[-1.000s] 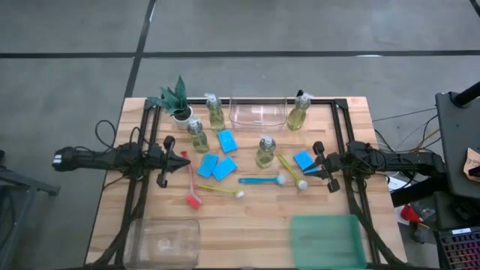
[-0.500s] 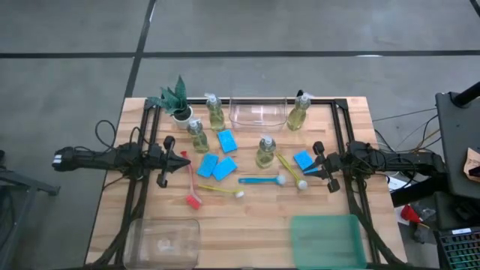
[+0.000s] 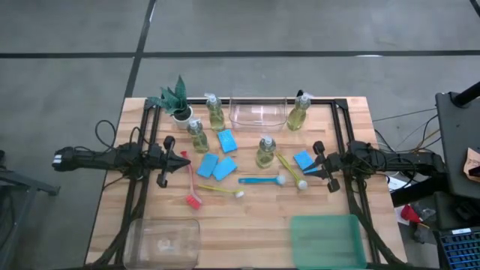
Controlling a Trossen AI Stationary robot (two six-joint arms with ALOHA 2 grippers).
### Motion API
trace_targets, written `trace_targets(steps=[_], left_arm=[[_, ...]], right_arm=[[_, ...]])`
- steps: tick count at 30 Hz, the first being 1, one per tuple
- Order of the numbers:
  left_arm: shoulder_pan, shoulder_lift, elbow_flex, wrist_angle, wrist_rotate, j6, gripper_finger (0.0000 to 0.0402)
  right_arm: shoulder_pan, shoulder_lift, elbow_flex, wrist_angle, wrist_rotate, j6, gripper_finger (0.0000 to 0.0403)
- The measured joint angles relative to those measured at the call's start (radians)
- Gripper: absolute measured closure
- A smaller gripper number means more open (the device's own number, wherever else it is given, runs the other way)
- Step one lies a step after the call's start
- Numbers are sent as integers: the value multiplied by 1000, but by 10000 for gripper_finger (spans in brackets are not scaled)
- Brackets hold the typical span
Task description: Pick & Place Kitchen Sink Supplies
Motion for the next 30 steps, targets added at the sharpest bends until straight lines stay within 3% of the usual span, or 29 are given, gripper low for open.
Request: trace_targets(steps=[5, 13, 18, 21, 26, 30], left_arm=[[0, 0, 0, 0, 0, 0, 401], [0, 0, 0, 0, 0, 0, 401], [0, 0, 0, 0, 0, 0, 401], [0, 0, 0, 0, 0, 0, 401], [0, 0, 0, 0, 0, 0, 401], [0, 0, 0, 0, 0, 0, 401]], right_arm=[[0, 0, 0, 32, 8, 311, 351], [0, 0, 0, 58, 13, 510, 351], [0, 24, 0, 143, 131, 569, 350], [0, 62, 0, 250, 227, 504, 340], [1, 160, 2, 422, 288, 445, 291], [3, 252, 35, 434, 302, 450, 233]])
